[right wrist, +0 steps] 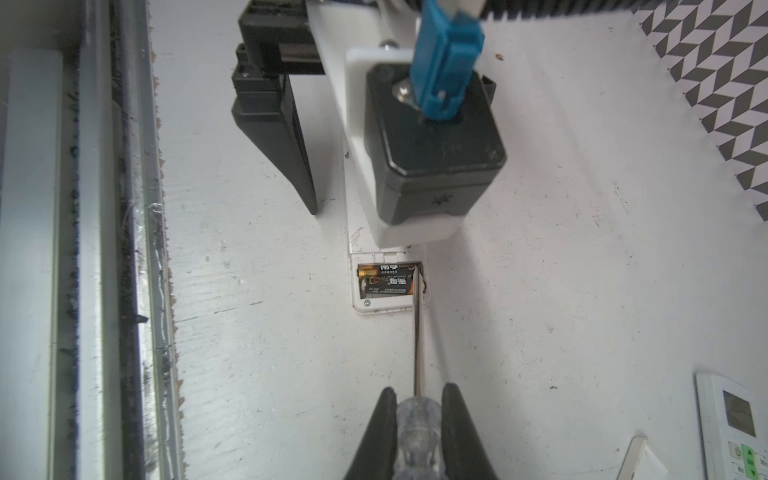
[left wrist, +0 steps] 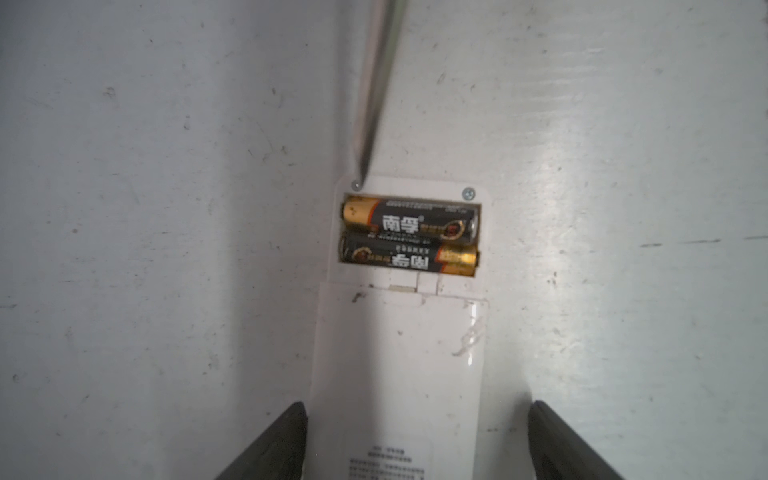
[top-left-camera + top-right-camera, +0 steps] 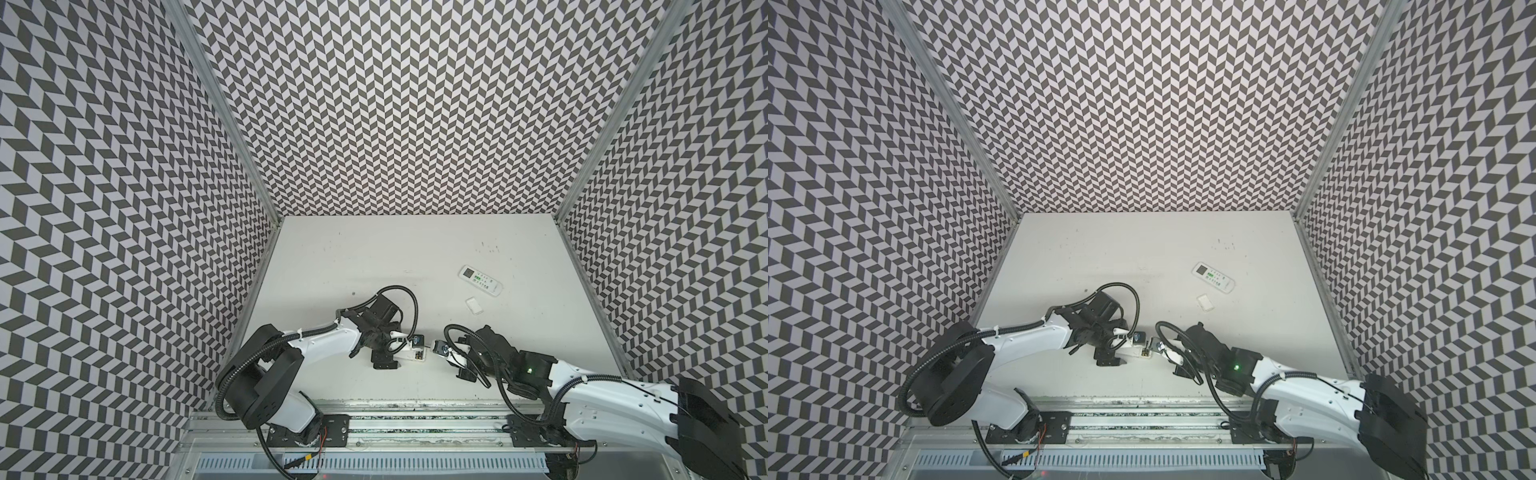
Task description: Unload the batteries from the remote control
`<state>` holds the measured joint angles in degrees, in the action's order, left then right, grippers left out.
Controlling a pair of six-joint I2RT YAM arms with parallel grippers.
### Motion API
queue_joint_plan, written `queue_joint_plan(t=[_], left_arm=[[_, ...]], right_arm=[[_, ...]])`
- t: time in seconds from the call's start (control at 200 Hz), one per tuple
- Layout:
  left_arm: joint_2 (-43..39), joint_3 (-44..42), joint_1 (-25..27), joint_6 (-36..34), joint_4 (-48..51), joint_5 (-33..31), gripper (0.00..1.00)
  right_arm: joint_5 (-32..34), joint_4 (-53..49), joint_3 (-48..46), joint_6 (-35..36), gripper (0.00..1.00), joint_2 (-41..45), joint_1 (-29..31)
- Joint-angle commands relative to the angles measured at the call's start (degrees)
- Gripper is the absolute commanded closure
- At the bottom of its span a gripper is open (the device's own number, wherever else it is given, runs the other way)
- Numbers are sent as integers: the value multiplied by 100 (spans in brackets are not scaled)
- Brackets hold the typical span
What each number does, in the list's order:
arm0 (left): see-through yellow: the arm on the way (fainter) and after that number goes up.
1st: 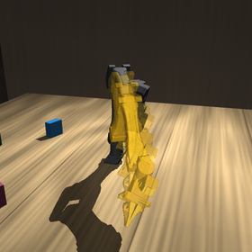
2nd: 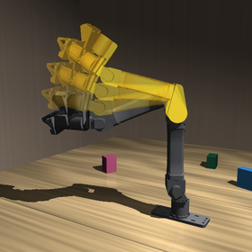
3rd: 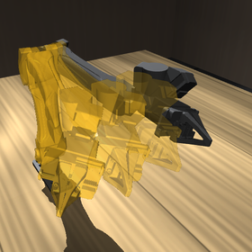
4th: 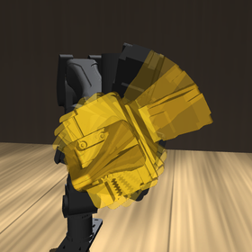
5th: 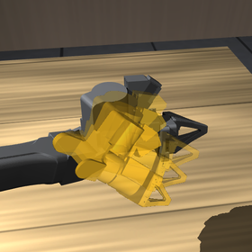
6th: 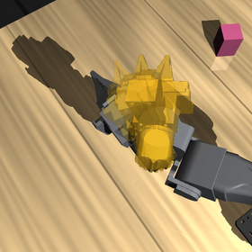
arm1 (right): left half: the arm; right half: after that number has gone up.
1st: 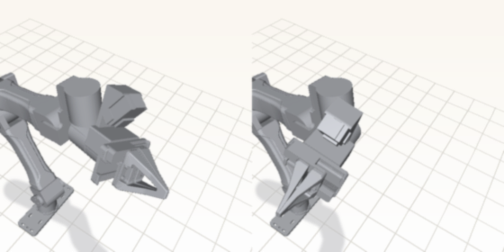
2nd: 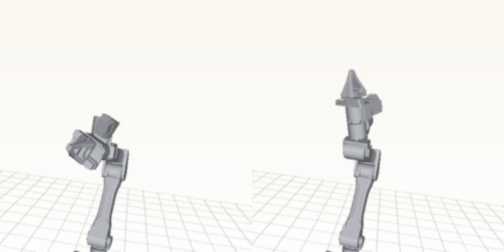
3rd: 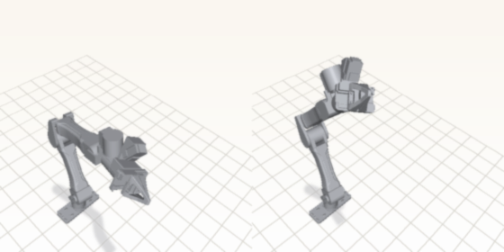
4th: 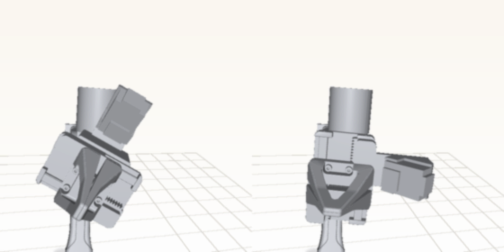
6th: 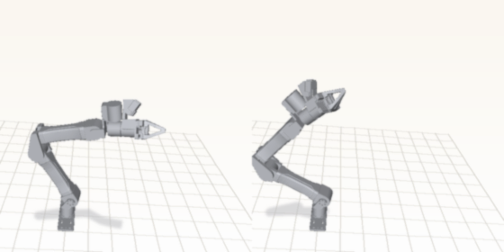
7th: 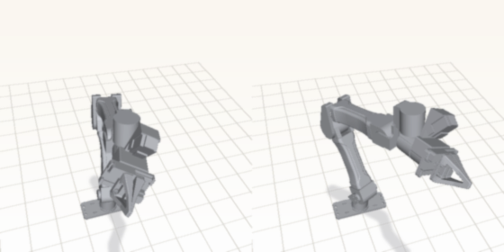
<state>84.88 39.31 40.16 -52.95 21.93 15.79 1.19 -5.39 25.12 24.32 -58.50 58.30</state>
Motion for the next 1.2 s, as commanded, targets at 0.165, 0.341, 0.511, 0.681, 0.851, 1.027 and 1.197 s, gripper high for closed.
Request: queue_joint_plan(t=[0.165, 0.341, 0.511, 0.681, 0.851, 1.027, 1.197], left_arm=[[-21, -633, -81, -102, -230, -269, 28], [6, -739, -83, -112, -413, -380, 44], [54, -719, -79, -85, -672, -505, 65], [63, -619, -79, -30, -1159, -1139, 68], [33, -298, -79, 231, -1881, -2056, 87], [90, -367, -57, -51, -2902, -3250, 89], [55, -464, -66, -125, -3416, -4099, 100]], right_arm=[[-581, -124, 858, -1749, 100, -383, -184], [-870, -131, 845, -2738, 100, -481, -596], [-1316, 146, 567, -3340, 100, -161, -1196], [-1602, 266, 558, -3780, 100, -151, -1578], [-1670, 251, 827, -3998, 100, -500, -1762], [-1879, 488, 1052, -4057, 100, -1043, -1888], [-2034, 817, 1286, -4063, 100, -1553, -1915]])
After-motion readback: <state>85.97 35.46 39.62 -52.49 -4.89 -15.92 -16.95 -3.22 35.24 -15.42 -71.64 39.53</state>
